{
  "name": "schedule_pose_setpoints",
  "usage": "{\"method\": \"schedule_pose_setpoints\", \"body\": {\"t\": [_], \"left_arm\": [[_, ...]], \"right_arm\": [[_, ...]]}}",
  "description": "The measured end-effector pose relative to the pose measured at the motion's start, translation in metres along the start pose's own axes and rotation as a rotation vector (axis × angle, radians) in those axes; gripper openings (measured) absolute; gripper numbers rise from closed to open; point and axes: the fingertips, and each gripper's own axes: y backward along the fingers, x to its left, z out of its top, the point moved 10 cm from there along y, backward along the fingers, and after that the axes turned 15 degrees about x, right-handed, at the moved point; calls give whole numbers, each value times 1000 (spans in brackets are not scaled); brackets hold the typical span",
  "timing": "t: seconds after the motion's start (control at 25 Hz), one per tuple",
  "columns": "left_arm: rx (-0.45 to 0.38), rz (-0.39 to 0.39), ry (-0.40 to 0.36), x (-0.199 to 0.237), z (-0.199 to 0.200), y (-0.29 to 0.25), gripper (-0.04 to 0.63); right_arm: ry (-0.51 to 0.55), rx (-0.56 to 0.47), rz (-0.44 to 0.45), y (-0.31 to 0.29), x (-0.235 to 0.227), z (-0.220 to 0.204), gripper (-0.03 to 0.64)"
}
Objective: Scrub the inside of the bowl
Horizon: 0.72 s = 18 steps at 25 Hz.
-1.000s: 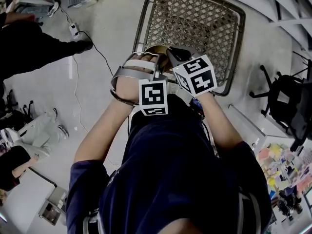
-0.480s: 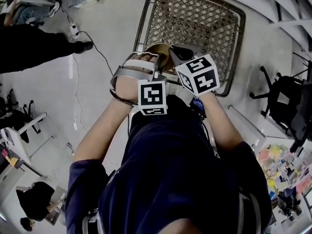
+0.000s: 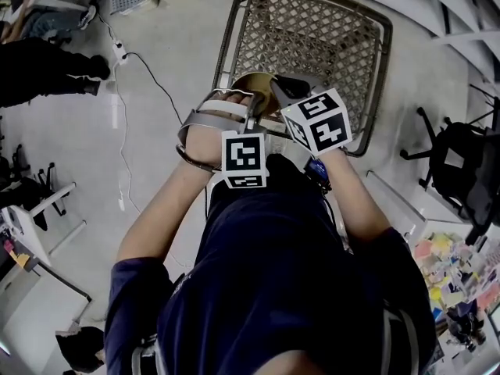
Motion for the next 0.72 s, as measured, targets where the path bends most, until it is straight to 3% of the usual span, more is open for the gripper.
{"method": "schedule_pose_setpoints", "body": {"t": [0.2,0.36,0.52,0.72], "left_arm": [[28,84,53,20,-9,1,100],[57,13,41,8,-16,0,100],[16,-40,-2,-5,-6,-2,100],[-36,44,37,15,1,4,100]], "right_arm": [[6,5,-2,-2,1,-3,17],[-9,3,-12,1,-7,-4,17],[-3,6,-12,0,-6,-1,17],[-9,1,5,1,-3,-2,15]]}}
